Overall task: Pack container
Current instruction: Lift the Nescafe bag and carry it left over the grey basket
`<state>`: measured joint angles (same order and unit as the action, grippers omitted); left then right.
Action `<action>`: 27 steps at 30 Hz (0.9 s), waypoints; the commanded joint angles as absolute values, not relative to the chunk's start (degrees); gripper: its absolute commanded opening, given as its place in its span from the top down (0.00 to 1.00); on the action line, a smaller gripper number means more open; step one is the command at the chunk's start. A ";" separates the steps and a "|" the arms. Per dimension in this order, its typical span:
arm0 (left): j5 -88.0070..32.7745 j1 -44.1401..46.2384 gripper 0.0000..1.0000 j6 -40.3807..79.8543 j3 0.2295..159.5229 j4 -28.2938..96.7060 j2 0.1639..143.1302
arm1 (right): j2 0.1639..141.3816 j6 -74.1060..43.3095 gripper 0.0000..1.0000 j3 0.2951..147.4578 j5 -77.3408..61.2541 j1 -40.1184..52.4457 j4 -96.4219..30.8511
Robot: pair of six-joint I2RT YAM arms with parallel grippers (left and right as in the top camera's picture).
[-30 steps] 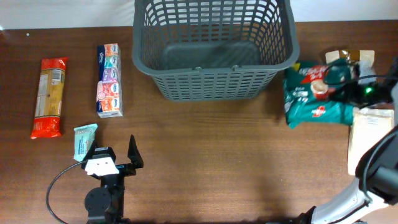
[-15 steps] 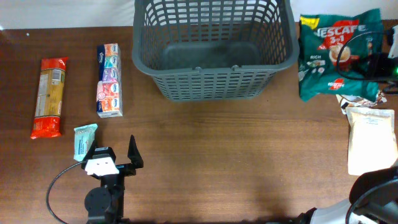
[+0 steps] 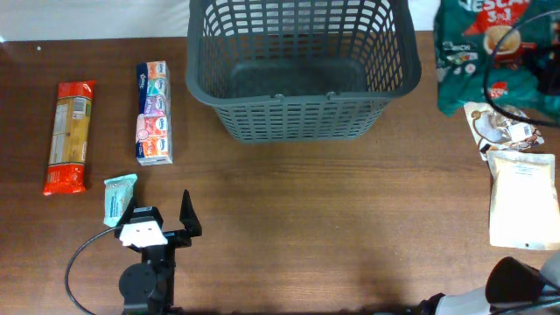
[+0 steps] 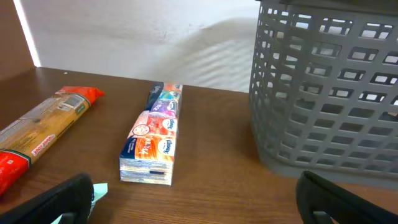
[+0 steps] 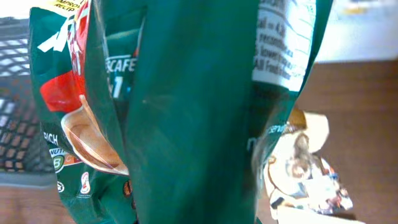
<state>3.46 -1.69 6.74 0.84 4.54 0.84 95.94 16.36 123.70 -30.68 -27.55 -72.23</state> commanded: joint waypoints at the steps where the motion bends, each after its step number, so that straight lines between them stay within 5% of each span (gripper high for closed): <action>1: 3.75 -2.04 0.01 6.83 0.51 4.45 0.36 | 93.89 15.55 0.96 126.80 -33.82 -23.75 -70.72; 27: 3.75 -2.04 0.01 6.83 0.51 4.47 0.36 | 98.32 9.54 0.96 127.94 -33.80 -3.18 -52.34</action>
